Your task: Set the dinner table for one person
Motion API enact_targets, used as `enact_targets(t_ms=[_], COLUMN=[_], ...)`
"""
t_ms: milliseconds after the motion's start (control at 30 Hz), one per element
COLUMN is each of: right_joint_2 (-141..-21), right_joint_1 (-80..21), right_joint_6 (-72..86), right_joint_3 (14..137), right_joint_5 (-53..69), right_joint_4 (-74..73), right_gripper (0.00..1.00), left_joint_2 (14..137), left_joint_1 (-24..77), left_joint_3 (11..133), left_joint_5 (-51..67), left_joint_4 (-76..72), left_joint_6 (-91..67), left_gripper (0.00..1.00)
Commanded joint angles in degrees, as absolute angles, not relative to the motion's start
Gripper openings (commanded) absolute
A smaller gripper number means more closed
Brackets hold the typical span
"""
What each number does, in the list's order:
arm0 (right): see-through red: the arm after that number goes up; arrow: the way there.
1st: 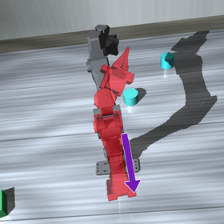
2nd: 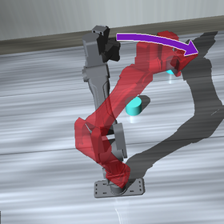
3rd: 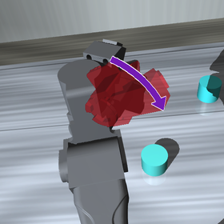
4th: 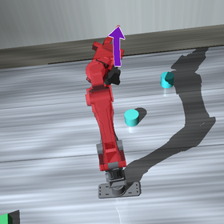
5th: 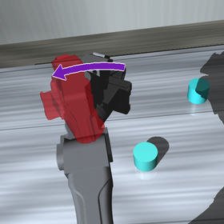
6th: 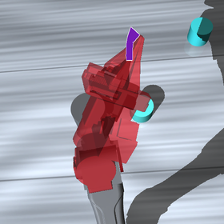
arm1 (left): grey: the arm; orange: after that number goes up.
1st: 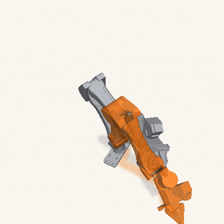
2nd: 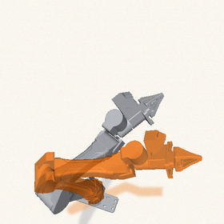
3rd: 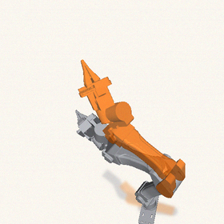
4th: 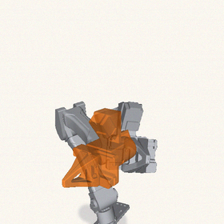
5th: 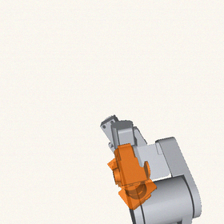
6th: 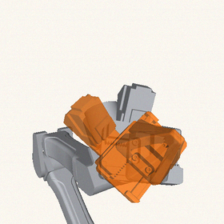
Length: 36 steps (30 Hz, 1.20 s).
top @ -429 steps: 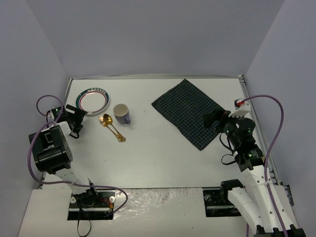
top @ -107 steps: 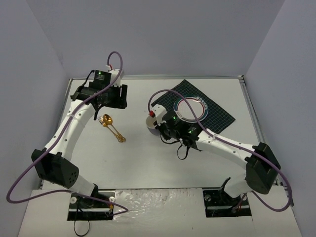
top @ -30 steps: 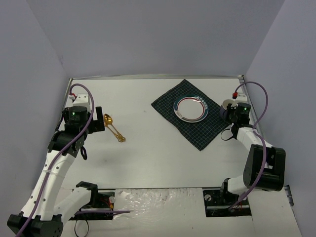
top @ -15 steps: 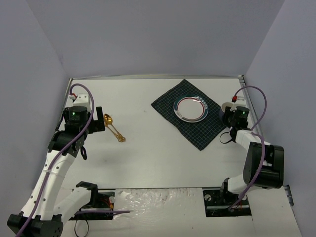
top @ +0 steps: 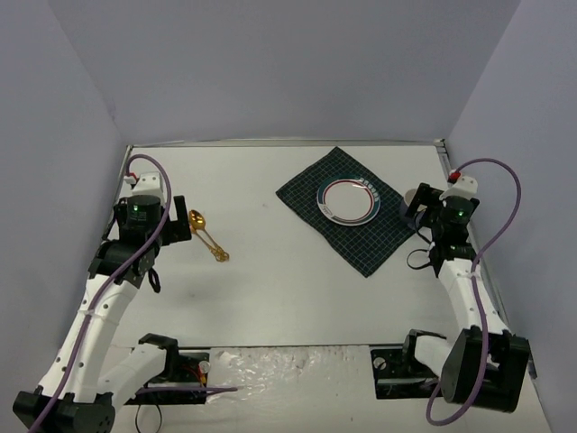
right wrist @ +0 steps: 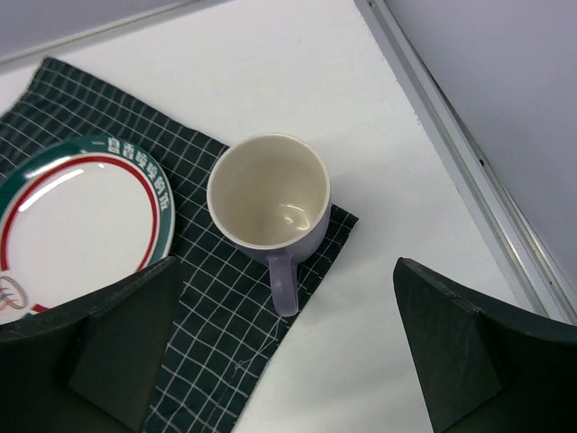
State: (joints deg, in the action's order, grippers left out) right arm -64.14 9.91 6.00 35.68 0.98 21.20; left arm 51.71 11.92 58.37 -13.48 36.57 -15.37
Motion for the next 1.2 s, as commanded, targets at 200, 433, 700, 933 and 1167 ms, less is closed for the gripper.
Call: enact_targets(t_ms=[200,433,700,933,1167], right_joint_2=[-49.44,-47.26,-43.14,-41.92,-42.54], right_joint_1=[5.69,-1.92,-5.97,-8.61,-9.87], right_joint_6=[18.35,18.63,16.73,15.21,14.33], right_joint_3=[43.22,42.33,37.32,35.95,35.83], right_joint_5=[0.71,8.15,14.28,14.16,13.74], right_joint_4=[13.27,13.36,13.89,13.71,13.56], right_gripper=[1.00,1.00,1.00,1.00,1.00], left_joint_2=[57.44,63.68,76.81,84.11,90.30], left_joint_1=[11.60,11.62,11.78,11.78,12.12], left_joint_3=[57.50,53.73,51.96,52.47,53.44], left_joint_5=[-15.13,-14.07,-17.55,-18.02,-17.44], left_joint_4=[35.83,29.97,21.75,17.43,16.15], left_joint_6=[-27.08,-39.20,-48.22,-50.94,-53.89], left_gripper=[0.97,0.97,0.86,0.73,0.60])
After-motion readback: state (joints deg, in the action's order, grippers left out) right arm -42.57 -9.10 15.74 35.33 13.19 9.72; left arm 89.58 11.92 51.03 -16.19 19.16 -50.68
